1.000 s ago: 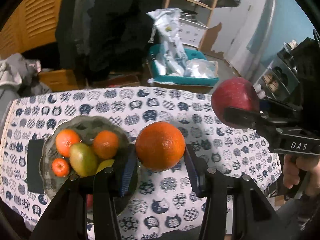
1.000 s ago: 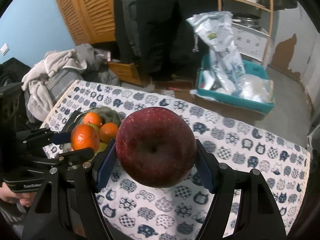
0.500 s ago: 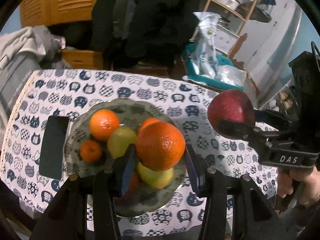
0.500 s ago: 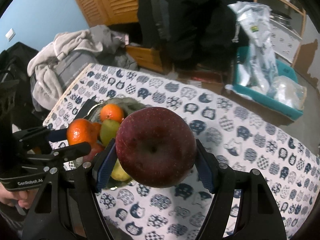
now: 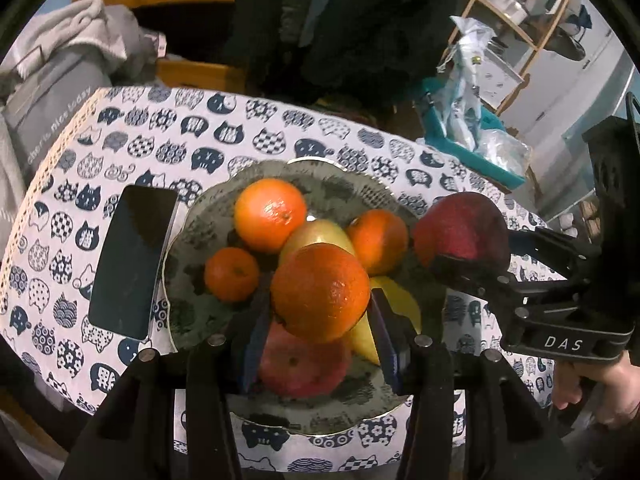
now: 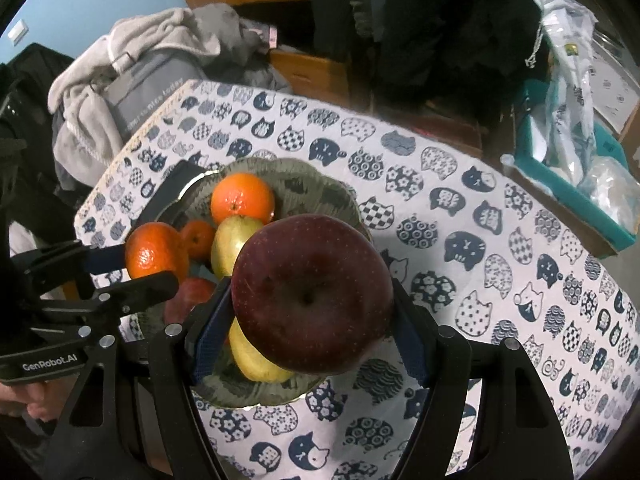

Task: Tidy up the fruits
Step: 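Lower the orange and apple into the bowl and open both tools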

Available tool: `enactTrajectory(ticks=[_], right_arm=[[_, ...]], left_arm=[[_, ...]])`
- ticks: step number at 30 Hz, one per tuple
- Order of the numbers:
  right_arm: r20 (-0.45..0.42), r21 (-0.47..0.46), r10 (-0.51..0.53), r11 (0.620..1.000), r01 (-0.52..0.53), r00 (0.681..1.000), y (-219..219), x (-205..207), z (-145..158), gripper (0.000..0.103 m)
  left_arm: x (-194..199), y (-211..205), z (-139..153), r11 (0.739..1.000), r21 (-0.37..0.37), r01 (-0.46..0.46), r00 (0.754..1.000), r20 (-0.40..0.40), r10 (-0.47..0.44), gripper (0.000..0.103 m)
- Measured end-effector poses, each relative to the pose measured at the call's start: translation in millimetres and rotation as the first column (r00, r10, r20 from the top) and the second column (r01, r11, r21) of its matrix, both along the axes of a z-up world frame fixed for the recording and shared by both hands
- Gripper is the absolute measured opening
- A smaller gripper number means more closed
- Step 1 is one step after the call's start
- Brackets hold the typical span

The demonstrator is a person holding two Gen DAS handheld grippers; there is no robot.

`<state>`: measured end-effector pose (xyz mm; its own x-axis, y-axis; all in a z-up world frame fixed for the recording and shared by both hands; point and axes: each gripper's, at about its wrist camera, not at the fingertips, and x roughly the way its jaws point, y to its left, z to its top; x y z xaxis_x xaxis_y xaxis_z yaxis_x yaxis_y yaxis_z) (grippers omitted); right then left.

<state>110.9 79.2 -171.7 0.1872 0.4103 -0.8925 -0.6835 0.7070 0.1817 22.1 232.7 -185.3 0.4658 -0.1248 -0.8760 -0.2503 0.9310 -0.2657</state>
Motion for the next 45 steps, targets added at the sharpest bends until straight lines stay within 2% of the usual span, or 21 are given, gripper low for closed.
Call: enactTrajectory(ticks=[12, 17, 22, 27, 32, 43, 45], right_arm=[[-0.025, -0.064, -0.004, 0.998, 0.003, 1.000, 5.3, 3.1, -22.7, 0.073], [-0.027, -0.071, -0.001, 0.997, -0.001, 1.000, 5.2, 2.5, -22.9, 0.073], [-0.054, -0.079, 0.004, 0.997, -0.008, 0.999, 2.5, 1.0, -29.4, 0.074], [-0.046, -0.053, -0.005, 0.999, 0.003, 0.999, 0.2, 2.5, -20.4, 0.074], [-0.054, 0.002, -0.034, 0.999, 0.034, 0.998, -7.4, 7.0, -7.2, 0.074], [-0.042, 0.050, -0.068, 0.996, 0.070, 0.997, -26.8, 7.1, 10.7, 0.075], [-0.036, 0.055, -0.071, 0.996, 0.073, 0.997, -29.4, 5.6, 14.4, 0.075]], left_arm=[[4.8, 4.3, -18.1, 0.999, -0.032, -0.006, 0.999, -0.041, 0.005, 0.049], [6.2, 2.0, -16.9, 1.000, -0.028, -0.005, 1.000, -0.028, 0.004, 0.050], [6.7, -3.6, -16.5, 1.000, -0.027, 0.007, 1.000, -0.028, -0.008, 0.055], [5.4, -6.5, -16.0, 0.999, -0.039, 0.008, 0.999, -0.039, -0.010, 0.065], [4.0, -10.6, -12.6, 1.000, -0.024, 0.013, 0.999, -0.038, -0.014, 0.071], [0.9, -16.1, 1.6, 1.000, -0.018, 0.016, 1.000, -0.024, -0.016, 0.073], [-0.9, -17.4, 7.3, 1.000, -0.009, 0.017, 1.000, -0.011, -0.017, 0.076]])
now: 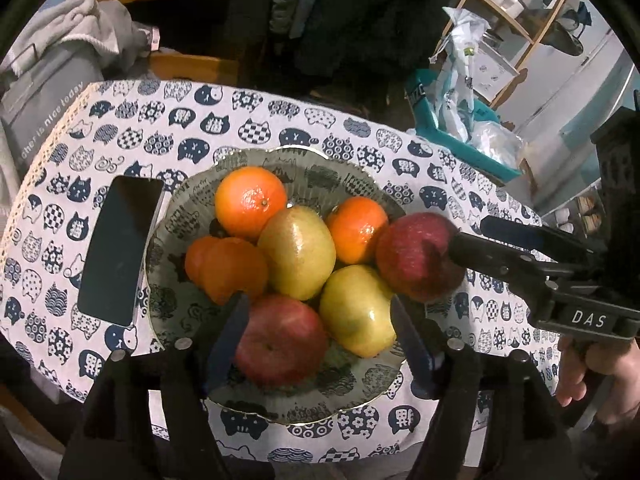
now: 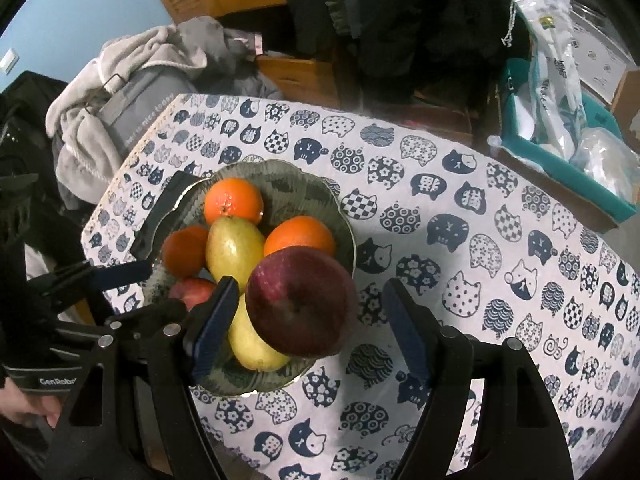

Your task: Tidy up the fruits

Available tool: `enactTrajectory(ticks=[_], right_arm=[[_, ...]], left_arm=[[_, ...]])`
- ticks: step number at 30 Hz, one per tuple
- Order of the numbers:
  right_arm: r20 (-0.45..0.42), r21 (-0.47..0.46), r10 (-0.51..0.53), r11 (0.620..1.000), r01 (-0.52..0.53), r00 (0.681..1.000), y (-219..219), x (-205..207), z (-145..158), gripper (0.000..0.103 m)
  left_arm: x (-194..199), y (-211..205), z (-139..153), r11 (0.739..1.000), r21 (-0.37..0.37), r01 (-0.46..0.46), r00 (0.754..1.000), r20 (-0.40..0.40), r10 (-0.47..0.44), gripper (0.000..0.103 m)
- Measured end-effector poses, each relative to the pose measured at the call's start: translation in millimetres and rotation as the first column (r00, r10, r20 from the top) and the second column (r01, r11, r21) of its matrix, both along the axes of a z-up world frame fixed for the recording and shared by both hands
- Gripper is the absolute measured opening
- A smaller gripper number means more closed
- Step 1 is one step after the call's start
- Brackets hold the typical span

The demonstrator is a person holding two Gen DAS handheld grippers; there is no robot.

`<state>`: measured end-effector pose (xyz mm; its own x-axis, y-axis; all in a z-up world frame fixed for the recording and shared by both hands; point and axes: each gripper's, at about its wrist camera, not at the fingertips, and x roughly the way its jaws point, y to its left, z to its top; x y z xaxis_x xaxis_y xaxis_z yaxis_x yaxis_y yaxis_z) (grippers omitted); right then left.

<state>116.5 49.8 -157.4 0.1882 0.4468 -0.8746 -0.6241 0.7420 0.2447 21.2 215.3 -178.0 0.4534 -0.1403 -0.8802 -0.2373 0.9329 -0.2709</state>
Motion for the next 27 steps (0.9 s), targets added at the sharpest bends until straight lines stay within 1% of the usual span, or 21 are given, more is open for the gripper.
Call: enactTrajectory(ticks=[3, 6, 9, 12, 15, 18, 21, 24, 27], right_arm=[[0.018, 0.007, -0.004, 1.000, 0.004, 1.000, -3.8, -2.5, 7.9, 0.075], [0.041, 0.019, -0.012, 1.000, 0.012, 0.999, -8.4, -5.8, 18.9, 0.075], [0.068, 0.036, -0.028, 0.999, 0.025, 0.997, -14.2, -8.7, 33.7, 0.075], [0.112, 0.052, -0.053, 0.998, 0.047, 0.992, -23.1, -12.0, 52.0, 0.076], [0.171, 0.073, -0.082, 0.995, 0.070, 0.982, -33.9, -17.3, 72.4, 0.080], [0.218, 0.096, -0.118, 0.990, 0.099, 0.969, -45.3, -21.9, 92.7, 0.081], [0.249, 0.118, -0.146, 0.986, 0.119, 0.957, -54.2, -26.0, 107.8, 0.082], [0.284, 0.134, -0.163, 0.983, 0.130, 0.945, -61.6, -31.6, 122.1, 0.082], [0.319, 0.138, -0.172, 0.981, 0.134, 0.932, -67.3, -37.6, 133.2, 0.082]], left_arm=[[-2.2, -2.2, 8.5, 1.000, 0.014, 0.005, 1.000, 0.017, -0.005, 0.077], [-3.9, -4.5, 17.0, 1.000, 0.013, 0.004, 0.999, 0.033, -0.005, 0.077], [-5.8, -8.4, 26.7, 1.000, 0.019, 0.007, 0.999, 0.050, -0.008, 0.077], [-9.6, -14.5, 40.0, 0.999, 0.036, 0.013, 0.997, 0.077, -0.016, 0.077], [-14.0, -20.9, 55.6, 0.998, 0.052, 0.019, 0.994, 0.109, -0.025, 0.077], [-17.8, -26.9, 71.9, 0.998, 0.060, 0.025, 0.990, 0.135, -0.033, 0.077], [-21.9, -34.5, 89.8, 0.996, 0.078, 0.031, 0.984, 0.174, -0.044, 0.082], [-24.9, -41.0, 105.2, 0.997, 0.070, 0.040, 0.977, 0.208, -0.053, 0.083], [-27.8, -47.0, 115.9, 0.996, 0.077, 0.044, 0.972, 0.228, -0.060, 0.083]])
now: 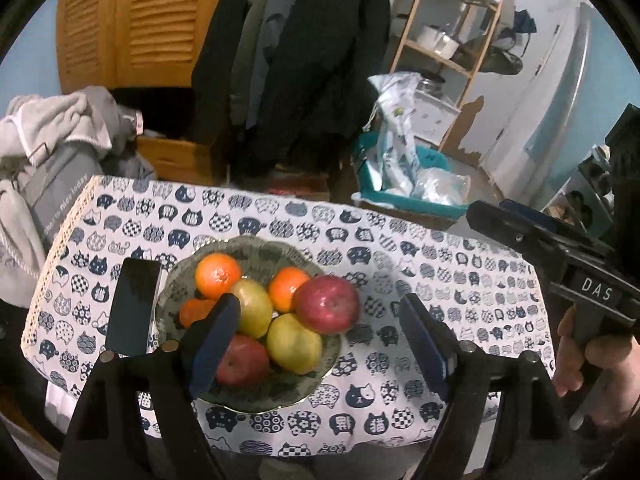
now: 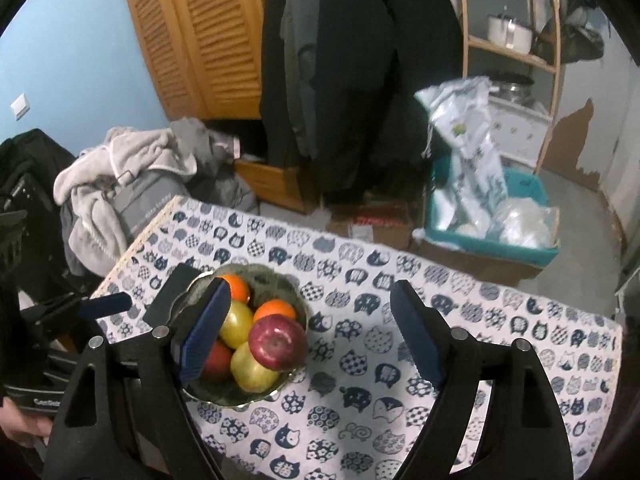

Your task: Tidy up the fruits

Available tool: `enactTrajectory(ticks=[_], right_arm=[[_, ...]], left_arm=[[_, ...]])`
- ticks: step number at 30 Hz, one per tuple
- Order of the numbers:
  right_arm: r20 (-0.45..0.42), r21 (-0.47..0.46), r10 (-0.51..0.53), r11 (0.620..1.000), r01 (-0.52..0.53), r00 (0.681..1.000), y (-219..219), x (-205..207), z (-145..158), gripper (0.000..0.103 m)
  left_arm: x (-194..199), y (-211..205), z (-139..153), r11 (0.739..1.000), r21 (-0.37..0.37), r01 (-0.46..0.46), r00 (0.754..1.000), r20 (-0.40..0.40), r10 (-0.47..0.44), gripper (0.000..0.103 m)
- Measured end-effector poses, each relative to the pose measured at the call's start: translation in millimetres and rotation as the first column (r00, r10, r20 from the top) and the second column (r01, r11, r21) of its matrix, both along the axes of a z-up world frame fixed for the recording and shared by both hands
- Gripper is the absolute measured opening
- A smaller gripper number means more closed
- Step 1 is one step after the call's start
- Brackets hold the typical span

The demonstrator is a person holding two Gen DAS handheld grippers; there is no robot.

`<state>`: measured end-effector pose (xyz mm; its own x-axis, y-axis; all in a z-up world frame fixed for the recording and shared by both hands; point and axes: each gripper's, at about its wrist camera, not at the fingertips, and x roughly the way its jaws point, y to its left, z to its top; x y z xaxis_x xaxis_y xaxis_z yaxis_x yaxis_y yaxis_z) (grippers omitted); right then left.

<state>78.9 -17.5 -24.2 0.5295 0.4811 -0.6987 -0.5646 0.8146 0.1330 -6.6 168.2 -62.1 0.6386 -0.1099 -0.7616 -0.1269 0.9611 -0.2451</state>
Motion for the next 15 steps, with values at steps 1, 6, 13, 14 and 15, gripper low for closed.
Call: enactTrajectory(ticks=[1, 6, 13, 14, 15], right_arm=[[0.012, 0.002, -0.004, 1.000, 0.004, 1.000, -2.7, -2.8, 4.7, 0.082], [0.046, 0.024, -0.018, 1.000, 0.017, 0.999, -13.5, -12.5, 21.8, 0.083], [0.106, 0.046, -0.055, 0.998, 0.051, 0.993, -31.9, -24.8, 43.0, 0.083], [0.106, 0.048, -0.059, 0.997, 0.054, 0.993, -34.2, -25.2, 44.5, 0.083], [0.106, 0.049, -0.062, 0.997, 0.057, 0.992, -36.7, -26.2, 45.9, 0.083]], left_arm=[[-1.4, -2.2, 4.4, 1.000, 0.005, 0.001, 1.000, 0.009, -0.002, 0.083], [-8.9, -10.2, 22.2, 1.000, 0.019, 0.003, 0.999, 0.048, -0.004, 0.087], [-15.5, -22.8, 39.8, 0.999, 0.041, 0.016, 0.996, 0.089, -0.019, 0.090], [-16.0, -24.6, 41.8, 0.999, 0.046, 0.014, 0.996, 0.092, -0.019, 0.090], [-16.6, -26.2, 43.7, 0.999, 0.052, 0.014, 0.995, 0.095, -0.019, 0.091]])
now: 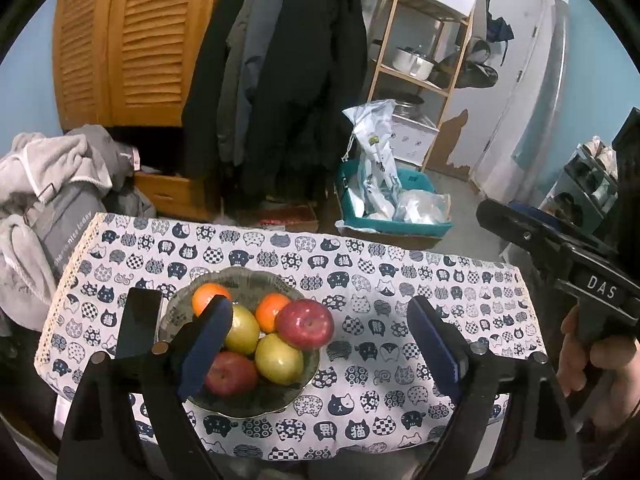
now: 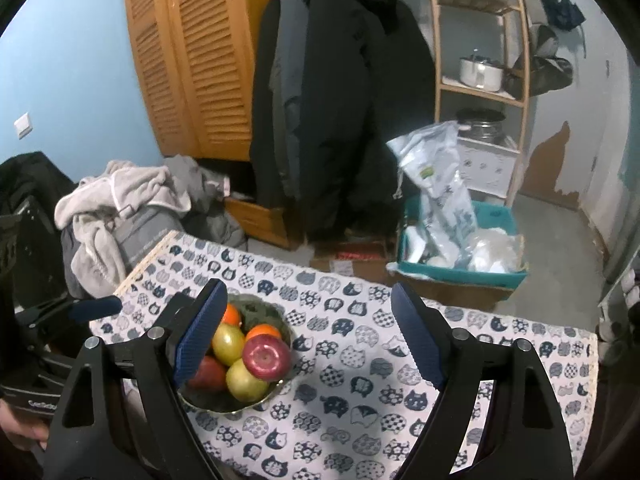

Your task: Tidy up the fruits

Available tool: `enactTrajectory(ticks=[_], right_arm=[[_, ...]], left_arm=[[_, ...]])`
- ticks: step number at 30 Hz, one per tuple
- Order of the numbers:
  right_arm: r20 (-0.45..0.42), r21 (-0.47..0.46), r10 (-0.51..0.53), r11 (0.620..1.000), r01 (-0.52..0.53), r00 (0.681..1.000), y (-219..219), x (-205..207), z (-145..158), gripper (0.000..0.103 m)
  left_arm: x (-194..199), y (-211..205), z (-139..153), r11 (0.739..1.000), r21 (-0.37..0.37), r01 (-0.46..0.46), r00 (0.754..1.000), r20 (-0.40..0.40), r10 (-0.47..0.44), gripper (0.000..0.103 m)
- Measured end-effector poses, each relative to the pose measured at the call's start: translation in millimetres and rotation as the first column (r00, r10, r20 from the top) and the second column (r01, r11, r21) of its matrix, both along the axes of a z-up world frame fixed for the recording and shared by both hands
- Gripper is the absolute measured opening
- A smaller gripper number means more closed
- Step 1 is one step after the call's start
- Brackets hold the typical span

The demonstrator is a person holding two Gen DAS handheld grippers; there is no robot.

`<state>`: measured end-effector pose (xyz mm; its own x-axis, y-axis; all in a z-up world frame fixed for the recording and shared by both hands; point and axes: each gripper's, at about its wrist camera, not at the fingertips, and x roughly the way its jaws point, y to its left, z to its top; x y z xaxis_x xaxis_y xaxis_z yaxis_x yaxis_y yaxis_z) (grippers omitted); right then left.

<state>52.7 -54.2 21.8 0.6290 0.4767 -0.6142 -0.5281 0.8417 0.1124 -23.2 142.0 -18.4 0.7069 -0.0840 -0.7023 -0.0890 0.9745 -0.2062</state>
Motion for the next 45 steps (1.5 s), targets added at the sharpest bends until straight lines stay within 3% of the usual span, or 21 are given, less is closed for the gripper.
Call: enactTrajectory(ticks=[5, 25, 45], right_arm=[[0.009, -0.005, -0.017, 1.000, 0.017, 1.000, -11.0, -5.5, 4.5, 0.083], [-0.009, -0.018, -0.072, 0.997, 0.071, 0.997, -46.7, -3.9, -4.1, 0.083], [-0.011, -0.018, -0.075, 0.997, 0.075, 0.997, -54.5, -5.9, -3.5, 0.083]], left_arm=[[-2.0, -5.7, 7.8, 0.999, 0.036, -0.019, 0.999, 0.029, 0.018, 0.099], [0.6, -40.5, 21.9, 0.994, 0.105, -0.002, 0.999, 0.044, -0.003, 0.099], [-1.0, -55.0, 26.9, 0.990, 0.140, 0.001, 0.999, 0.052, -0.008, 0.099]])
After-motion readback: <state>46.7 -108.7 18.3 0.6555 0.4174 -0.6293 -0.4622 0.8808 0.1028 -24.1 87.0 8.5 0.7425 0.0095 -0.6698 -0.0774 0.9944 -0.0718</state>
